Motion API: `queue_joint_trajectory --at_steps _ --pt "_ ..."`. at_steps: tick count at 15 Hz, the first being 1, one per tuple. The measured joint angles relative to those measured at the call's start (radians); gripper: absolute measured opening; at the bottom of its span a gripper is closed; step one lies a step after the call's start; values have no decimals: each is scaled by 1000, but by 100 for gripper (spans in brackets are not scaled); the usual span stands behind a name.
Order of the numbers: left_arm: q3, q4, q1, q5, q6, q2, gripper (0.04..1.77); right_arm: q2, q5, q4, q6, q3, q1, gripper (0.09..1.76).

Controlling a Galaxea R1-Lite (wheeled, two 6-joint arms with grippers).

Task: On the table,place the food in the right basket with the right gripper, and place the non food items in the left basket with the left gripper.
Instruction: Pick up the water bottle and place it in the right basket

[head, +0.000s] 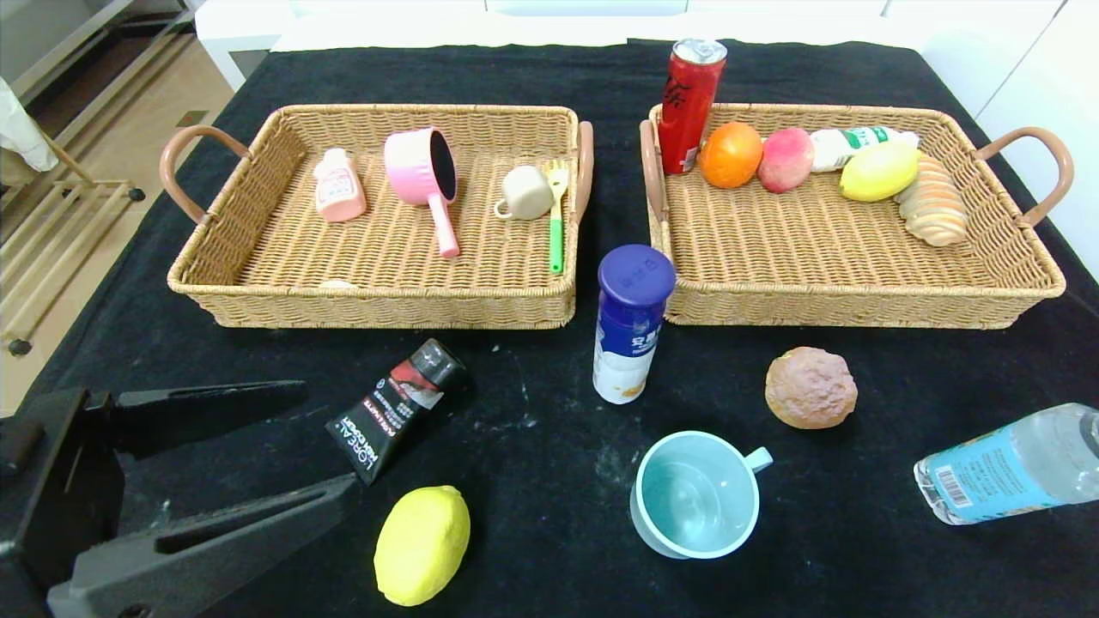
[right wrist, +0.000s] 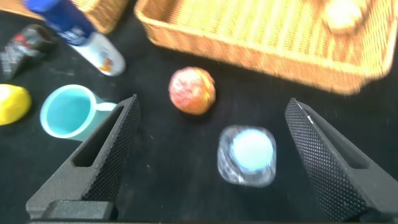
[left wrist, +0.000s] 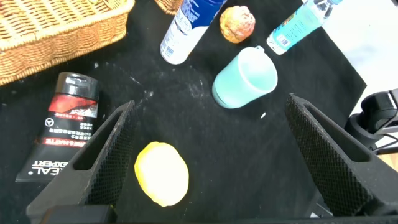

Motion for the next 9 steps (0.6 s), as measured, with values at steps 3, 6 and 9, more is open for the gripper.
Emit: queue_joint_trajectory --at_steps 3,6,9 --pt "1 0 0 0 0 3 172 1 -97 0 39 29 -1 171" --pt "2 0 0 0 2 5 172 5 -113 4 54 90 -15 171" --pt "2 0 0 0 1 5 172 27 -114 -3 61 130 -40 171"
